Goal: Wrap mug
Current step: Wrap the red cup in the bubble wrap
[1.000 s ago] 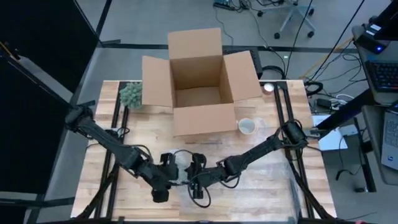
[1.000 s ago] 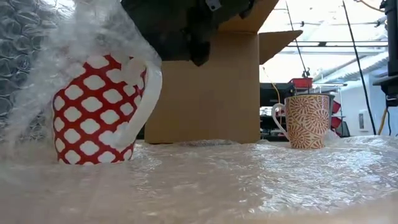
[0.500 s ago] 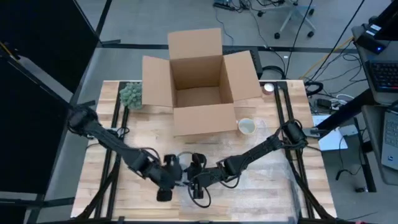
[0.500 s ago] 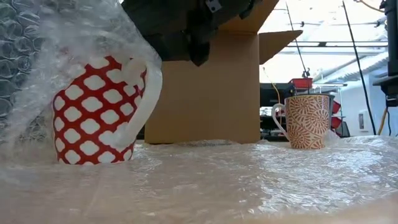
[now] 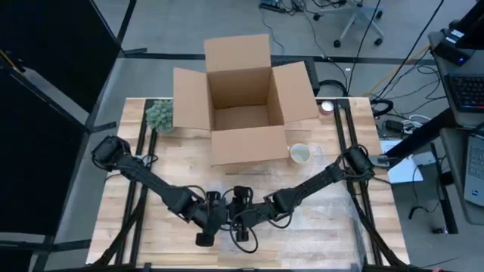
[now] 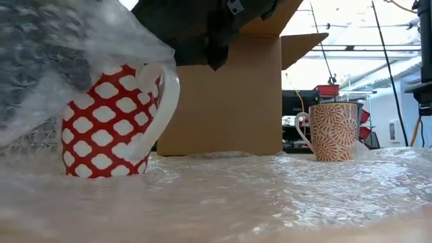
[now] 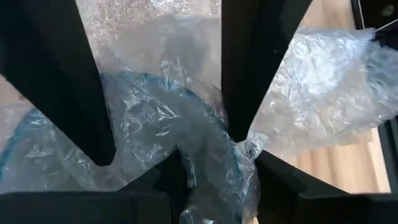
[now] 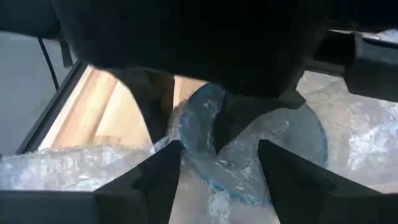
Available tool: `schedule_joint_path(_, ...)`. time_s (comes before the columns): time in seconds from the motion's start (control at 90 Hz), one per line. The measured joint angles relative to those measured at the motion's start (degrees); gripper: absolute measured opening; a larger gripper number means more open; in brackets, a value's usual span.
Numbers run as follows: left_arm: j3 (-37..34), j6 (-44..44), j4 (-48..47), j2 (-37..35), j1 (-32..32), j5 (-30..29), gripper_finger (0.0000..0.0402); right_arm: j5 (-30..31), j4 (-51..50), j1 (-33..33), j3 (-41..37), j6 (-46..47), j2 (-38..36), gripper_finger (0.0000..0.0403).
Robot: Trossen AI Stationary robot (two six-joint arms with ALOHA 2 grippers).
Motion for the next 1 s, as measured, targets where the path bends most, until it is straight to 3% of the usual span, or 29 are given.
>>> schedule_joint_path(0.211, -0.13, 0.39, 0.25, 0.11, 0.00, 0.00, 0.0122, 0.25, 0.01, 0.49, 0.08, 0.24, -3.69, 0.0199)
schedule_joint_path(0.689, 0.80, -0.59, -0.93, -2.09, 0.00, 0.02, 0.0122, -3.03, 1.81, -0.84, 0.40, 2.10, 1.92, 0.0199)
schedule_joint_path(0.9, 3.00, -0.22, -4.31, -8.65, -0.04, -0.69, 0.0122, -3.63, 2.07, -0.84, 0.30, 1.42, 1.87, 0.0199)
schedule_joint_path(1.0, 3.00, -0.20, -5.68, -12.47, -0.02, -3.87, 0.0122, -3.80, 2.07, -0.82, 0.30, 1.24, 1.90, 0.0199)
